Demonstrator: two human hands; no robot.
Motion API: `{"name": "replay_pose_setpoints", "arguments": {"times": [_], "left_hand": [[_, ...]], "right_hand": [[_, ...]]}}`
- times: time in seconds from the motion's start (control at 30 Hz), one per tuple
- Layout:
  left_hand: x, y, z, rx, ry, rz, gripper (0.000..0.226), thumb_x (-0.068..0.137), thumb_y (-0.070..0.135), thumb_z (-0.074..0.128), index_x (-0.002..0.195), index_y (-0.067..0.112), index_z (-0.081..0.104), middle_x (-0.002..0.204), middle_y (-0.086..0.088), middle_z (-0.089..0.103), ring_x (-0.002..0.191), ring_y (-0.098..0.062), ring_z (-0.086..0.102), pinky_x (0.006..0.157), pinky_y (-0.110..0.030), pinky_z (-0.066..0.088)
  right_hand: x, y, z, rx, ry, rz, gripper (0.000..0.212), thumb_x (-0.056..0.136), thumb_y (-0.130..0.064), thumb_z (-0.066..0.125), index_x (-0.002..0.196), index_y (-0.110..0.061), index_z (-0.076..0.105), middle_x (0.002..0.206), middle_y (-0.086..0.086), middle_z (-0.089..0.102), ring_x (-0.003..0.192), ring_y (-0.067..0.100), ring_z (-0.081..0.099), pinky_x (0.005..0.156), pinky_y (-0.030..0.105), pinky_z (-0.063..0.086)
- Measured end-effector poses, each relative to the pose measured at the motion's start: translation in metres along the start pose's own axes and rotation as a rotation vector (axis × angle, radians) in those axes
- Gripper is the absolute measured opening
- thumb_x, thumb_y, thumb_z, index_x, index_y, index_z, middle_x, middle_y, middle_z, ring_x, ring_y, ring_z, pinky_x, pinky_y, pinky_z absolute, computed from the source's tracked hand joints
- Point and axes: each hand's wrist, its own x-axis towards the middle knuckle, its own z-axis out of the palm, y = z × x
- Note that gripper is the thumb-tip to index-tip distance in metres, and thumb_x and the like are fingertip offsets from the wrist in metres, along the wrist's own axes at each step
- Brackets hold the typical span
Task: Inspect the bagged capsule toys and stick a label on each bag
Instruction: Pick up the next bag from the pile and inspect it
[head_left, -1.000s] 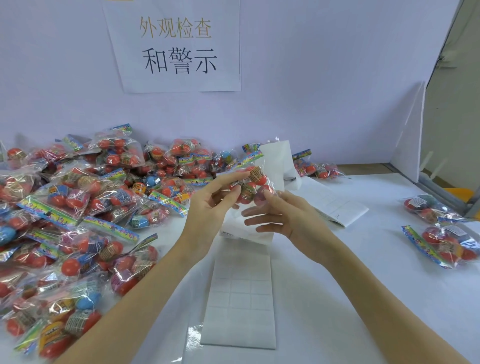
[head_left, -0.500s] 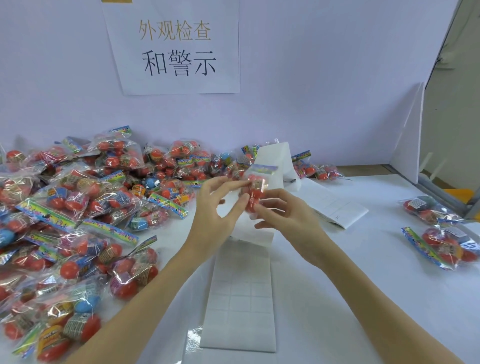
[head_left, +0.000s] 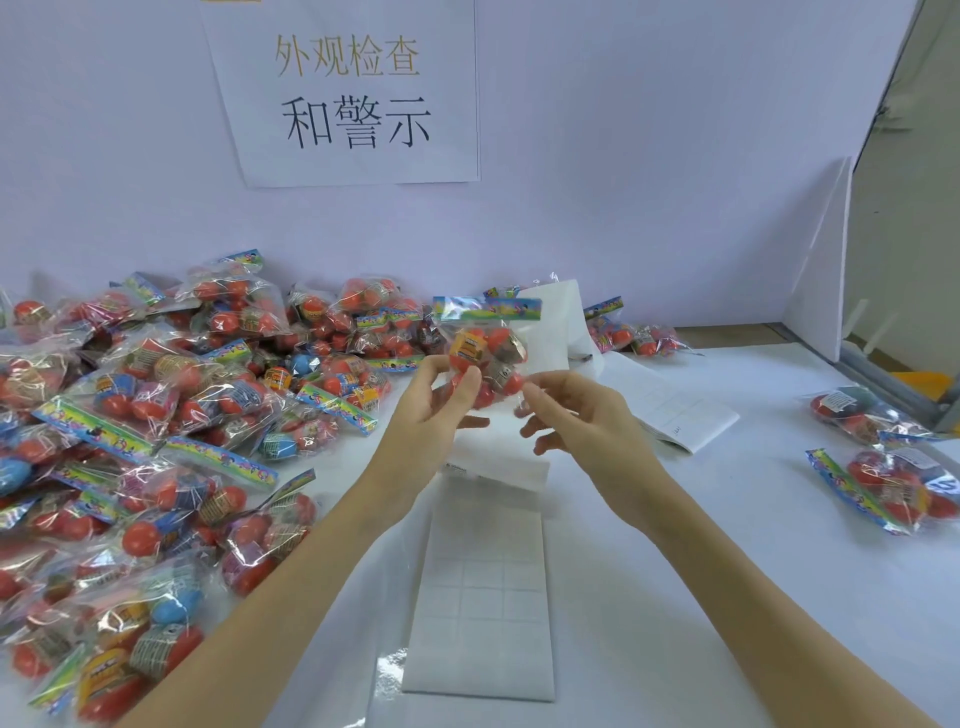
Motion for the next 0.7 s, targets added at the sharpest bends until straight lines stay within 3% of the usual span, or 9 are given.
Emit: {"name": "replay_pose_setpoints", "arguments": {"times": [0.07,0.13,0.23,0.3,0.4,0.47,0.6,0.7], "left_hand": [[0.000,-0.002,0.000,0.096,0.036,0.037,0.013,0.106,0.029,0.060,0.110,0.017,0.062,0.094,0.010,0.075,0.094,-0.012,0.071,0.084,-0.030,0.061],[0.001,-0.002,-0.001,0.079,0.127,0.042,0.012,0.104,0.021,0.064,0.113,0.013,0.064,0.097,0.000,0.076,0.088,-0.019,0.073,0.078,-0.032,0.062],[0.005,-0.001,-0.009,-0.032,0.237,0.121,0.038,0.103,0.007,0.062,0.135,0.022,0.050,0.111,-0.015,0.071,0.084,-0.028,0.075,0.075,-0.035,0.063],[0.007,-0.004,-0.018,-0.010,0.224,0.157,0.049,0.104,0.002,0.058,0.140,0.032,0.045,0.116,-0.016,0.068,0.091,-0.032,0.073,0.077,-0.038,0.064],[0.009,-0.006,-0.025,0.102,0.191,0.128,0.026,0.105,-0.002,0.051,0.120,0.016,0.064,0.107,-0.007,0.071,0.091,-0.032,0.072,0.075,-0.034,0.061],[0.010,-0.008,-0.025,0.163,0.172,0.089,0.029,0.104,-0.006,0.048,0.101,0.007,0.073,0.103,-0.006,0.074,0.093,-0.028,0.073,0.077,-0.034,0.061],[0.008,-0.007,-0.025,0.315,0.041,0.051,0.029,0.102,-0.004,0.054,0.098,0.009,0.080,0.118,-0.004,0.061,0.097,-0.005,0.066,0.091,-0.024,0.056],[0.005,-0.012,-0.027,0.386,-0.116,0.014,0.013,0.095,0.020,0.074,0.104,0.014,0.080,0.126,0.004,0.056,0.095,0.000,0.066,0.089,-0.014,0.050]], "right_hand": [[0.001,0.002,-0.001,-0.041,-0.005,-0.032,0.013,0.102,-0.015,0.066,0.111,-0.008,0.070,0.084,0.004,0.076,0.073,0.016,0.070,0.067,0.025,0.057],[0.001,0.004,-0.001,-0.112,-0.027,-0.049,0.016,0.102,-0.020,0.066,0.116,-0.014,0.069,0.088,0.003,0.077,0.076,0.015,0.071,0.069,0.026,0.058],[-0.001,0.012,0.000,-0.339,-0.216,-0.031,0.046,0.089,-0.044,0.079,0.131,-0.038,0.061,0.106,-0.011,0.075,0.091,0.006,0.071,0.082,0.022,0.057],[-0.003,0.018,0.003,-0.485,-0.310,-0.026,0.058,0.080,-0.046,0.087,0.130,-0.043,0.058,0.110,-0.019,0.073,0.098,0.002,0.068,0.089,0.019,0.054],[0.000,0.019,0.002,-0.429,-0.203,-0.089,0.027,0.089,-0.023,0.082,0.111,-0.028,0.068,0.101,-0.014,0.077,0.095,0.005,0.072,0.094,0.027,0.056],[0.002,0.019,-0.001,-0.416,-0.118,-0.158,0.011,0.093,-0.013,0.077,0.099,-0.021,0.072,0.095,-0.012,0.078,0.093,0.005,0.074,0.092,0.026,0.056],[0.003,0.019,-0.002,-0.477,-0.058,-0.222,0.011,0.095,-0.011,0.074,0.094,-0.022,0.074,0.093,-0.017,0.077,0.096,-0.003,0.072,0.088,0.022,0.051],[0.005,0.018,-0.003,-0.420,-0.024,-0.240,0.013,0.096,-0.009,0.072,0.094,-0.021,0.075,0.094,-0.018,0.077,0.097,-0.001,0.072,0.089,0.031,0.054]]}}
